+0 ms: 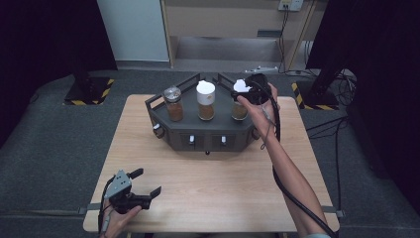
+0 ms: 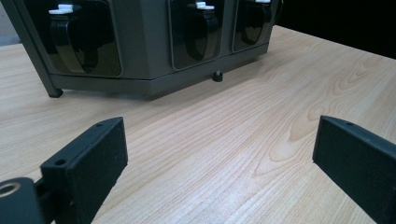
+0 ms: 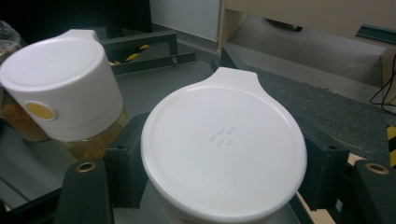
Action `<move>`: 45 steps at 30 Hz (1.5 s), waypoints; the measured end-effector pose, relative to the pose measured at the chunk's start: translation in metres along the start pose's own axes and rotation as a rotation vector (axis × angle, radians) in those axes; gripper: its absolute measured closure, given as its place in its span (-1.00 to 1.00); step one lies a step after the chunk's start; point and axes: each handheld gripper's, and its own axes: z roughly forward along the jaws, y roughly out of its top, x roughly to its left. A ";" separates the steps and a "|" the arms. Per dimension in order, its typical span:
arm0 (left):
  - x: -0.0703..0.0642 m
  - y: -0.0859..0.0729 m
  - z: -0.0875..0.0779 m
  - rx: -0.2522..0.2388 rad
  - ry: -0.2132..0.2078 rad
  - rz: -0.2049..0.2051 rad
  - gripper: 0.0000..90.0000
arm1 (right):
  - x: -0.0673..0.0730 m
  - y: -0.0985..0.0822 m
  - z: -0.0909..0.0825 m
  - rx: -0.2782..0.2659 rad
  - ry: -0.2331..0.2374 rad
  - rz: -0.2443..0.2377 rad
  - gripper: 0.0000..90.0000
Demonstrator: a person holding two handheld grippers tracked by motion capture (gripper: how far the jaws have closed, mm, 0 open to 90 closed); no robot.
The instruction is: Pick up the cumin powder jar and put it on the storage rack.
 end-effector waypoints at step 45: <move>-0.001 0.000 0.001 -0.002 -0.003 0.003 -0.95 | -0.004 0.002 -0.045 -0.156 0.010 0.022 -0.76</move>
